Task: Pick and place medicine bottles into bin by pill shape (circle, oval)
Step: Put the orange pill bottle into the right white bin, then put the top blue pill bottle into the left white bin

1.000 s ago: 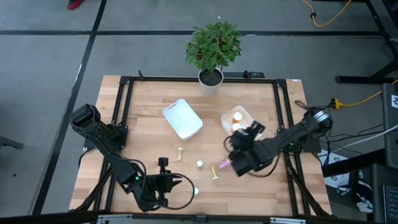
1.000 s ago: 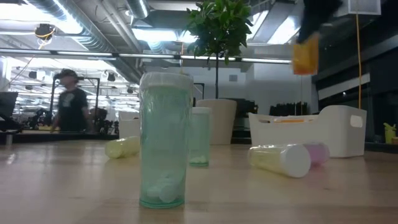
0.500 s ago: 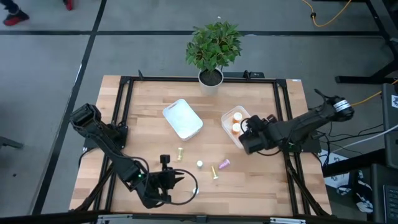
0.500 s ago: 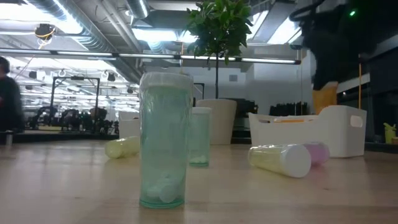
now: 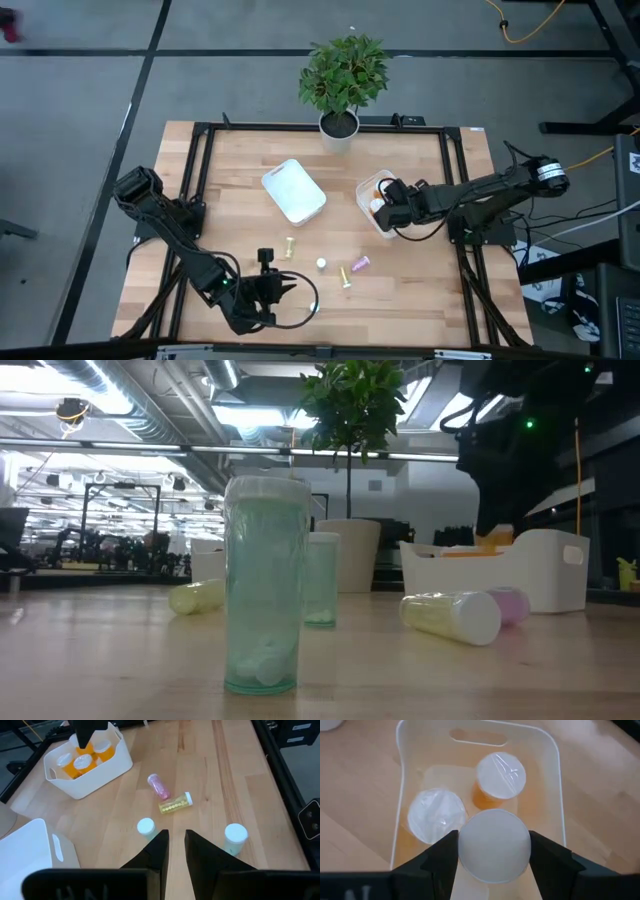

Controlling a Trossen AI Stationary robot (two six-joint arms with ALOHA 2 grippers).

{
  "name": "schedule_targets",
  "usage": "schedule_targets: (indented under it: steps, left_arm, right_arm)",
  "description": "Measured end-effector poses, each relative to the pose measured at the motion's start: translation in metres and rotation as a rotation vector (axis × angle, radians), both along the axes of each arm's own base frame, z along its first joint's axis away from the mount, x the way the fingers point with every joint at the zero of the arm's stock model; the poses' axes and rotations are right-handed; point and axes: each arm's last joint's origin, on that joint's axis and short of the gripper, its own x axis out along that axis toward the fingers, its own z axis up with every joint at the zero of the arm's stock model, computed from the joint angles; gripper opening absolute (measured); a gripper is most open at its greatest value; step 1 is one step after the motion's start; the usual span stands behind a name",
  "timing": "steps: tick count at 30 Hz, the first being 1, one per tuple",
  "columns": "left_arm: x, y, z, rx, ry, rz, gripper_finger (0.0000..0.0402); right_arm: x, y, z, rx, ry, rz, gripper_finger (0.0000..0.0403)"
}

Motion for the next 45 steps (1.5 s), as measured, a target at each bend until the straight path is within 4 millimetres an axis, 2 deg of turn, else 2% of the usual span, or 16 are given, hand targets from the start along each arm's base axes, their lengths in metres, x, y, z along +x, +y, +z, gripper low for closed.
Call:
schedule_targets:
  steps: [30, 39, 45]
  left_arm:
    - [0.0, 0.0, 0.0, -0.01, 0.003, -0.001, 0.0055]
    - [0.0, 0.0, 0.0, -0.01, 0.003, -0.001, 0.0055]
    - [0.0, 0.0, 0.0, -0.011, 0.002, -0.001, 0.0055]
  right_arm:
    - [0.002, -0.022, -0.003, 0.092, -0.019, -0.113, 0.0215]
    - [0.002, -0.022, -0.003, 0.081, -0.01, -0.097, 0.0245]
    - [0.002, -0.022, -0.003, 0.078, -0.007, -0.092, 0.0246]
